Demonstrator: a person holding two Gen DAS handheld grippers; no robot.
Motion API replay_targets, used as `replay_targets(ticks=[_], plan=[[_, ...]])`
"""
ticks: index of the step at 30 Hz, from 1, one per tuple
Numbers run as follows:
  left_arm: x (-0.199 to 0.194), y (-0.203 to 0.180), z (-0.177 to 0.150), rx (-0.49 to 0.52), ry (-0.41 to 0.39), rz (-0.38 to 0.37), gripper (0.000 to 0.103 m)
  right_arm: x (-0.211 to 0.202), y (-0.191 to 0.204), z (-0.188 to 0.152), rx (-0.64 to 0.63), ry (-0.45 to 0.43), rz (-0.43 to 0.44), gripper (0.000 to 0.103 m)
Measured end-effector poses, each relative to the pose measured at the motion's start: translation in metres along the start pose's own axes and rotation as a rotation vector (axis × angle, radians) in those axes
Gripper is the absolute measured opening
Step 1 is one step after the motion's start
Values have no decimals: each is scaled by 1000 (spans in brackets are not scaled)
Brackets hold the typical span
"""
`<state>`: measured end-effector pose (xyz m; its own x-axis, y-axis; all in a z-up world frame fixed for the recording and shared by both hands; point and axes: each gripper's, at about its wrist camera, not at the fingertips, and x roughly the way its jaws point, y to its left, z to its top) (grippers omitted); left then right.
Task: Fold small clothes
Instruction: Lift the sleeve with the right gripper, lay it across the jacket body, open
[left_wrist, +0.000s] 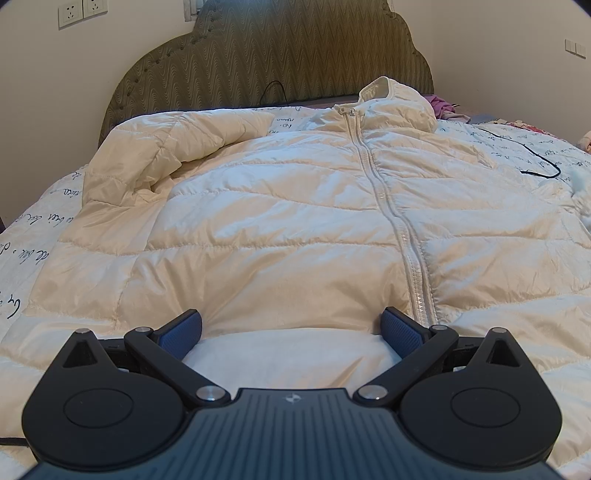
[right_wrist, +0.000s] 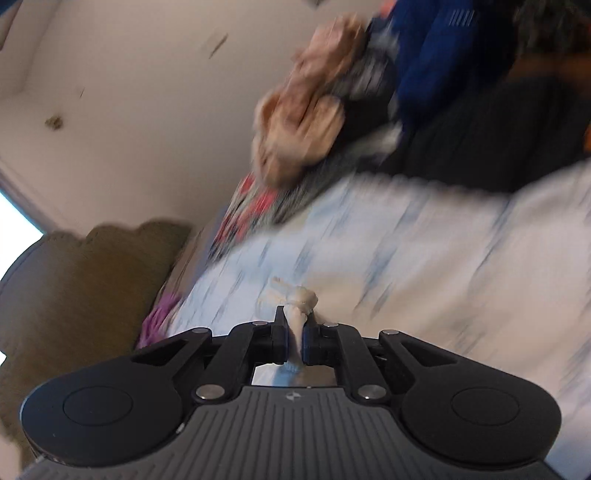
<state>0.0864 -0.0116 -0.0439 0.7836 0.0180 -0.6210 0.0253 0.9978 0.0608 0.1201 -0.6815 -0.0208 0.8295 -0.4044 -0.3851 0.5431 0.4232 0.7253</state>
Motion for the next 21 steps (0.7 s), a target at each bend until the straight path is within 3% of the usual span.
replay_targets(ticks=[3,6,12,21], plan=[[-1,-1,0,13,-4,-9,103,-27,-13,35,-41,-32,-27,13],[-1,1,1,11,-2,-8,103,-45,-5,37,-174,-29,-42,13],[-1,1,0,11,-3,-8,103,-68,34,-13,-392,18,26,13],[-2,1,-1,1,-7,-18,103,-106,170,-120,-739,72,324,13]])
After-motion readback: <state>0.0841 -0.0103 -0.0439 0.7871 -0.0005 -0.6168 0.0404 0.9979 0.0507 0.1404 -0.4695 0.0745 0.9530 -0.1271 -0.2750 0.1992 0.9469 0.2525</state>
